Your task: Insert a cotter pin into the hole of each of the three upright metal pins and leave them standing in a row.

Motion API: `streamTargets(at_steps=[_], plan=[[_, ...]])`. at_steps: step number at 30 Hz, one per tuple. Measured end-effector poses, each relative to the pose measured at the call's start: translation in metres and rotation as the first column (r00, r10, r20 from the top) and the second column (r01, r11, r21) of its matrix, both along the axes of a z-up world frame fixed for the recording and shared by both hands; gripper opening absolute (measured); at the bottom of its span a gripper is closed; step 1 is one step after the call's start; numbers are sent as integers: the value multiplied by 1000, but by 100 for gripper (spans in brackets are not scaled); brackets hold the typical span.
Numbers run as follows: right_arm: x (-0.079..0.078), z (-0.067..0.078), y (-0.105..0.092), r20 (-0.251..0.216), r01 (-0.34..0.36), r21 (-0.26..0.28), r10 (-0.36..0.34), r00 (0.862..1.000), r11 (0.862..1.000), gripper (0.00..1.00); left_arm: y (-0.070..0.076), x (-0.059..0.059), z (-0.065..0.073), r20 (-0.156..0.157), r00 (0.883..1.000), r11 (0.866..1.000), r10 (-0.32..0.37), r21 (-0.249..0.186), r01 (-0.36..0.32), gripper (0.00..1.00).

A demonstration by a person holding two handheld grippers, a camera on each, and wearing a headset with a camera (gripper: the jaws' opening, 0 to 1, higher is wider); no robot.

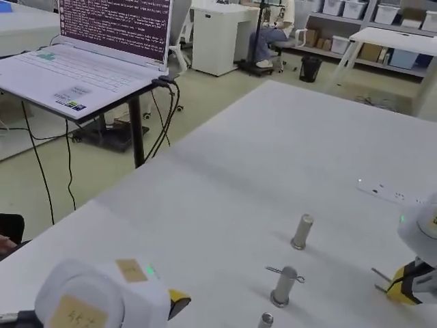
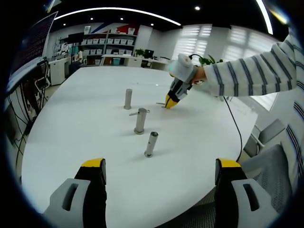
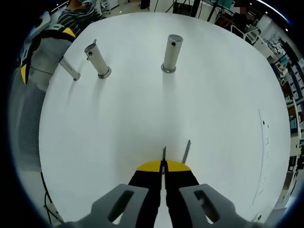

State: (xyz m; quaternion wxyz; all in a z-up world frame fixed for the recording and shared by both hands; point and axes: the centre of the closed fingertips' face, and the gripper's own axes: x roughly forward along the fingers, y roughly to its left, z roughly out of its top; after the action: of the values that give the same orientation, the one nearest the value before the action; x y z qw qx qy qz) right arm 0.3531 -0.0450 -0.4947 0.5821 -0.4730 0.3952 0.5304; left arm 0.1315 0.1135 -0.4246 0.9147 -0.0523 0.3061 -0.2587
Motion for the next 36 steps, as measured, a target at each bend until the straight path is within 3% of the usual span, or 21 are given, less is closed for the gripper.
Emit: streamTargets(at_steps=[5,14,21,29,31,36], plan=[[-6,12,5,21,-22,4,22,1000,1000,0,0,0,2,4,1000,1000,-4,4,4,94],[-19,56,13,112,-65,80,56,992,995,0,1,-1,4,5,1000,1000,-15,-1,15,92],[-33,84,12,180,-68,144,41,983,987,0,2,2,8,10,1000,1000,-23,-8,23,90],[-55,102,10,232,-66,211,15,972,975,0,-1,10,10,3,999,999,-42,-26,42,83],[-58,107,12,299,-116,212,49,953,970,0,-2,14,12,8,999,998,-45,-36,45,83],[-73,115,17,365,-152,221,63,929,963,0,-7,23,17,7,998,996,-63,-68,63,79]])
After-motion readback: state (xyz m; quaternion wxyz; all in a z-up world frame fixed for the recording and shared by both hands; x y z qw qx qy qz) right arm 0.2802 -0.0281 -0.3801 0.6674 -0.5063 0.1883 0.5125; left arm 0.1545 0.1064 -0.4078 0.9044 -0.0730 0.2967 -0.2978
